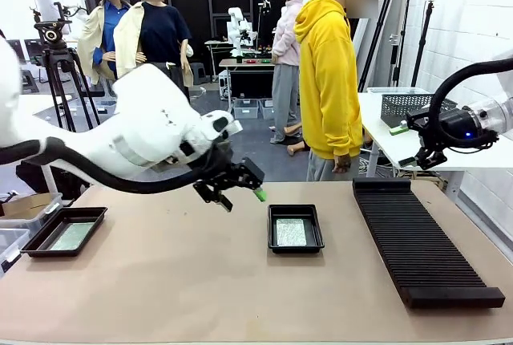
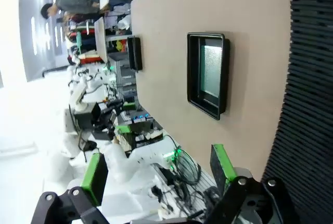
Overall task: Inspect and transfer BCBs to ESD trays.
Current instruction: Pick up the ESD tray and place it on the left side of the table.
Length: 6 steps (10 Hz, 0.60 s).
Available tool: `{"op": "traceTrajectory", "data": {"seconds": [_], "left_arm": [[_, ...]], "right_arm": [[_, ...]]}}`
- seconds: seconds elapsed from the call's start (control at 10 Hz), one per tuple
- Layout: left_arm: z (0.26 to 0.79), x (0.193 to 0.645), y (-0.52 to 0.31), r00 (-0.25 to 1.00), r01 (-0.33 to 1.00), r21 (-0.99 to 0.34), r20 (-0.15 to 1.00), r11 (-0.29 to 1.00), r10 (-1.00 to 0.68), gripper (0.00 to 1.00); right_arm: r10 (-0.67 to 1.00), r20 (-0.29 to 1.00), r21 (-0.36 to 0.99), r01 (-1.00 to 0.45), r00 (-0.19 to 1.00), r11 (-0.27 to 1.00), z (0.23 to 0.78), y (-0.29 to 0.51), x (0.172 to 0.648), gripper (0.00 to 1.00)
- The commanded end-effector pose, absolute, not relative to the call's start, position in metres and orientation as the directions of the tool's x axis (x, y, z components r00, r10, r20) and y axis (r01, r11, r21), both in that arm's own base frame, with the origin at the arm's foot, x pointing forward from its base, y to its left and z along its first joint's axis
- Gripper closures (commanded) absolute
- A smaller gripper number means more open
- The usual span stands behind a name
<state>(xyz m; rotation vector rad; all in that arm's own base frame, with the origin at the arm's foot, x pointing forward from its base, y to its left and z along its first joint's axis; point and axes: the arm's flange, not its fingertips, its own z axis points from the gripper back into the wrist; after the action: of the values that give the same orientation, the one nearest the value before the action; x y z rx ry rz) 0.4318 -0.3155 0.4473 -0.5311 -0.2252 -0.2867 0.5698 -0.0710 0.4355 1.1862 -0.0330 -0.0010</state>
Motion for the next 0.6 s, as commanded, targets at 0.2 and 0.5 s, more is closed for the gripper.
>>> {"op": "traceTrajectory", "data": {"seconds": [0.2,0.5], "left_arm": [[0.425,0.47,-0.362,0.967,0.223,-0.382,0.203,0.897,-0.154,0.0],[0.392,0.488,-0.392,0.976,0.207,-0.348,0.139,0.914,-0.168,0.0]], "right_arm": [[0.028,0.101,0.95,-0.105,0.994,0.296,0.414,-0.09,0.577,0.0],[0.041,0.139,0.952,-0.145,0.989,0.269,0.409,-0.1,0.577,0.0]]}}
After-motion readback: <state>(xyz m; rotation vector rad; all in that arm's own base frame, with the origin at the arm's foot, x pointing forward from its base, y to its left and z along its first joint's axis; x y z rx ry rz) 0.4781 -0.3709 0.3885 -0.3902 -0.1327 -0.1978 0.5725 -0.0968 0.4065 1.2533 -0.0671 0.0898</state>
